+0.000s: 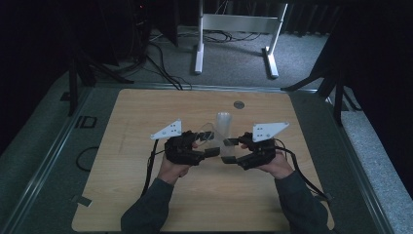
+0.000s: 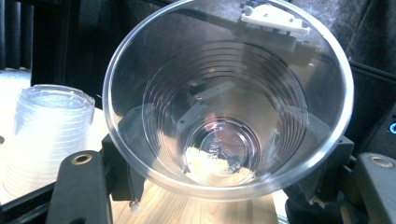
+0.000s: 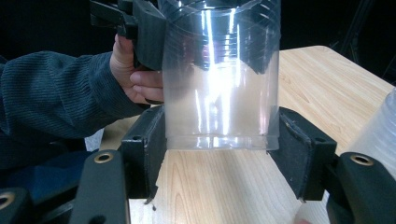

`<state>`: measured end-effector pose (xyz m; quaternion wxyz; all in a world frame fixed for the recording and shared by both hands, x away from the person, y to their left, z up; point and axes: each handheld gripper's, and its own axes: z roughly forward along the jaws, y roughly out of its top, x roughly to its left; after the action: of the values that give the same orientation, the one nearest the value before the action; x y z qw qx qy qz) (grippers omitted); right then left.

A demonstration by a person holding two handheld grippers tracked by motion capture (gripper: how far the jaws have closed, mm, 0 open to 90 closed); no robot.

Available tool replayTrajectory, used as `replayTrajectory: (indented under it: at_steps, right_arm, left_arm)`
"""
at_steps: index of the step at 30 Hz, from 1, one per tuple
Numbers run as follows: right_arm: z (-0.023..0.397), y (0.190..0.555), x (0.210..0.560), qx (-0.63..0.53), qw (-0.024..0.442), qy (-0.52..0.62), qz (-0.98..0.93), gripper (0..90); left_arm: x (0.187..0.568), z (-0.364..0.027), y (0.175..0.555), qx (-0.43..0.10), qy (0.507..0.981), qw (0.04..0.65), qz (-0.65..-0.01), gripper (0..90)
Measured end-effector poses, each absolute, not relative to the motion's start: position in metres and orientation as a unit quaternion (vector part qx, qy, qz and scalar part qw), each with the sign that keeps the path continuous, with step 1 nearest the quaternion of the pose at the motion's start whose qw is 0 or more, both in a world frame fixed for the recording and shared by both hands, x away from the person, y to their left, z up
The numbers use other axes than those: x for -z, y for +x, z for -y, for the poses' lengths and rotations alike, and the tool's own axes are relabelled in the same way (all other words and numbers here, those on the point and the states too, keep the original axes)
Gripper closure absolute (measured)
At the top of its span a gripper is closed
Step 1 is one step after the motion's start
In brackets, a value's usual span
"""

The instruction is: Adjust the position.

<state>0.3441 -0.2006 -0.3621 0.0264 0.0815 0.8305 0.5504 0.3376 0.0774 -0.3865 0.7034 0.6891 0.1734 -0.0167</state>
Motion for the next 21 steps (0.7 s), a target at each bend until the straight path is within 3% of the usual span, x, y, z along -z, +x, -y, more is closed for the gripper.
replayTrajectory:
  at_steps: [21]
  right_arm:
    - [0.2061, 0.3441, 0.3572, -0.531, 0.028, 0.087, -0.843, 31.3]
  left_arm:
    - [0.3845, -0.0828, 0.3366, 0.004, 0.700, 0.693, -0.174, 30.5]
